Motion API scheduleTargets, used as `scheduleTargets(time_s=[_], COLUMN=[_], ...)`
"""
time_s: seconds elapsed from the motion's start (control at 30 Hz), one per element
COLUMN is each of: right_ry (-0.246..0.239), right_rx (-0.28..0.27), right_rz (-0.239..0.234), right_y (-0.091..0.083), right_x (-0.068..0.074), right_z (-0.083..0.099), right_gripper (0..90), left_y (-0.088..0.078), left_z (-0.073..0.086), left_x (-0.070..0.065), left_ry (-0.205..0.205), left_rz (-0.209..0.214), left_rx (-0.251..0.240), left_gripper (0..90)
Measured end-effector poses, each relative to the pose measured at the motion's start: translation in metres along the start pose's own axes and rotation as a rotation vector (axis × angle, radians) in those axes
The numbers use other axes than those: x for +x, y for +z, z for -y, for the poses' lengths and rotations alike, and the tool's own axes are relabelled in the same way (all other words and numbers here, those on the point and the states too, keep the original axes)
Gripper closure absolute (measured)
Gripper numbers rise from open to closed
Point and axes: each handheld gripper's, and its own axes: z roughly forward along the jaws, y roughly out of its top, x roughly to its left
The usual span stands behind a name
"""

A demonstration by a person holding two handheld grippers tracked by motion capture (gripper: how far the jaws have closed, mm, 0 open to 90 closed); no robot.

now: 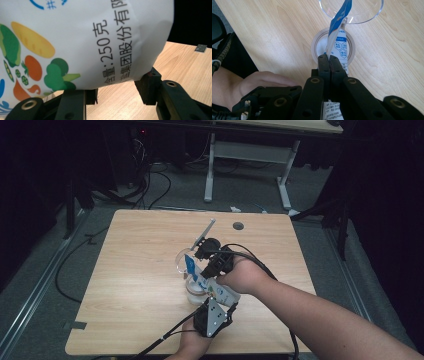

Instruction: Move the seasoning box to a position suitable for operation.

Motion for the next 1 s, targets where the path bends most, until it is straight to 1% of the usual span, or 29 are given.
scheduleTargets(time_s=[0.3,0.7,0.87,1.0], right_ry=[-0.003,-0.005,-0.006,0.004], right_rx=[-0.004,0.003,-0.001,-0.003], right_rz=[-0.002,0.000,-0.003,-0.005], right_y=[0.0018,0.0019,0.0020,0.0020], right_x=[0.0000,0.0004,0.0007,0.0015], right_z=[-0.0015,-0.0019,-0.0022,-0.0024], right_gripper=[90.0,90.0,90.0,89.9], left_y=[-0.0008,-0.0014,-0.0021,-0.0020], left_z=[-0.0010,-0.0012,-0.0020,-0.0024], left_x=[0.0008,0.0003,0.0005,0.0006], left_ry=[0.003,0.005,0.001,-0.003], left_rz=[-0.002,-0.004,-0.003,-0.005], left_rx=[0.001,-0.002,-0.005,-0.009], left_gripper=[57.6,57.6,57.6,57.6])
